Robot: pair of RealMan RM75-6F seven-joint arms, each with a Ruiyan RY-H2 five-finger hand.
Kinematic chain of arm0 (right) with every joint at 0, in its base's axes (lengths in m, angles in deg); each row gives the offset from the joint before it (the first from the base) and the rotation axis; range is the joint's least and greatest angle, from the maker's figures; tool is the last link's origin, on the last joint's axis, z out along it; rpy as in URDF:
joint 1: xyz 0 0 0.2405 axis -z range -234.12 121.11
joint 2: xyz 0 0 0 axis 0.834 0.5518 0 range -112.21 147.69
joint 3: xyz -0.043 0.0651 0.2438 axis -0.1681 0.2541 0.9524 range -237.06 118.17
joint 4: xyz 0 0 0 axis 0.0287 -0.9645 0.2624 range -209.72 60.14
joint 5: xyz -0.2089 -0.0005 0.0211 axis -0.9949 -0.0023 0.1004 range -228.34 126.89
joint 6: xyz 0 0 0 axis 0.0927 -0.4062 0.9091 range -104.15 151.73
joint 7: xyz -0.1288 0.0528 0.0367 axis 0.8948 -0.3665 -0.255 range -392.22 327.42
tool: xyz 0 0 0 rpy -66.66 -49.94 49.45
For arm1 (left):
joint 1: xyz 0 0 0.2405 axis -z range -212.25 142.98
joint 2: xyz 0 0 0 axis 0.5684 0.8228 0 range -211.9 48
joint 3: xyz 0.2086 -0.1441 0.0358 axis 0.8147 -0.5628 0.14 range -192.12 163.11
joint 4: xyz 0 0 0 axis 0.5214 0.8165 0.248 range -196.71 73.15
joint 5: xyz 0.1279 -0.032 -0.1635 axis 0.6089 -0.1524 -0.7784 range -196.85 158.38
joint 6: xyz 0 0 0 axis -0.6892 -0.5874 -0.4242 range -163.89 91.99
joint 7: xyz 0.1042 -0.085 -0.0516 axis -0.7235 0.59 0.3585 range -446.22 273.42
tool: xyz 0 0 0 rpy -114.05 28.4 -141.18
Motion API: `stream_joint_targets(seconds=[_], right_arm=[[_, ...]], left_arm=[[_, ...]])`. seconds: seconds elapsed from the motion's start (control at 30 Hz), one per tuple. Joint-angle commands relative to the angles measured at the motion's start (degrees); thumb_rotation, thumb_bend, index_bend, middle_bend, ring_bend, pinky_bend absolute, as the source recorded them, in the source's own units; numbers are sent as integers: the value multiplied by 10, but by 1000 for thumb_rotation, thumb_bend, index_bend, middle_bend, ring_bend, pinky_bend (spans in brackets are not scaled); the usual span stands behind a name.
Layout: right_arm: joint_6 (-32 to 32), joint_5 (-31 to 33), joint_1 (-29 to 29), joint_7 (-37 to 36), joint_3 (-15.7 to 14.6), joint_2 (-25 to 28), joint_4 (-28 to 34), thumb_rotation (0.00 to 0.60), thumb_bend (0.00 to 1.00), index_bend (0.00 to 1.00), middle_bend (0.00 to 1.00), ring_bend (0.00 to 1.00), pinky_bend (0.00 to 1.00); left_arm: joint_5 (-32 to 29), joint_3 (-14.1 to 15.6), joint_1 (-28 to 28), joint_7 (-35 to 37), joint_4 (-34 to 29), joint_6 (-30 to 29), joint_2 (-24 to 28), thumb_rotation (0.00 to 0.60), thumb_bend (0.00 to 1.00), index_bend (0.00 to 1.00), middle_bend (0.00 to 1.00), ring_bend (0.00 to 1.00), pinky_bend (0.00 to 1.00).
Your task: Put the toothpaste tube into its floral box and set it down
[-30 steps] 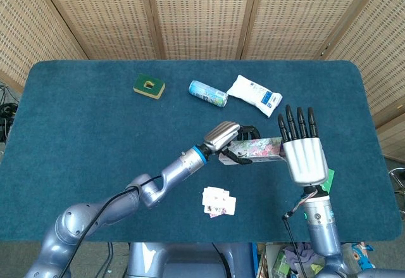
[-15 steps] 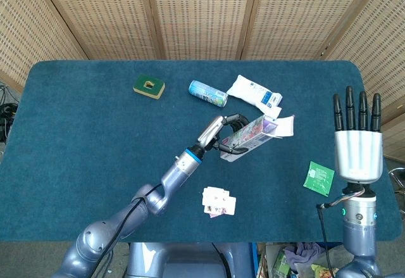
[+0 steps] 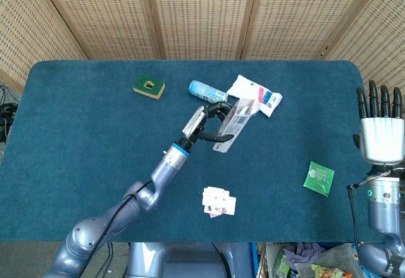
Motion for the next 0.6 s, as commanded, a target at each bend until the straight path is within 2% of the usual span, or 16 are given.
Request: stream_joint_targets(seconds=[0.03, 0.13, 0.23, 0.3, 0.6], right_arm=[[9, 6, 0, -4, 3, -8, -11, 600, 0, 0, 0, 0, 0], [12, 8, -1, 0, 6, -9, -11, 600, 0, 0, 0, 0, 0], [15, 10, -2, 3, 10, -8, -7, 600, 0, 0, 0, 0, 0], [18, 13, -1, 3, 11, -7, -3, 600, 0, 0, 0, 0, 0], [35, 15, 2, -16, 11, -15, -18, 600, 0, 0, 0, 0, 0]], left_arm=[[20, 23, -11, 15, -11, -3, 18, 600, 364, 280, 264, 341, 501], [20, 22, -14, 21, -13, -9, 21, 600, 364, 240, 247, 329, 499], [20, 25, -14, 3, -4, 0, 22, 600, 364, 248, 304, 353, 512], [35, 43, -15, -27, 10, 4, 27, 600, 364, 265, 339, 371, 524], [117, 150, -42, -182, 95, 11, 69, 600, 364, 327, 376, 403, 542]])
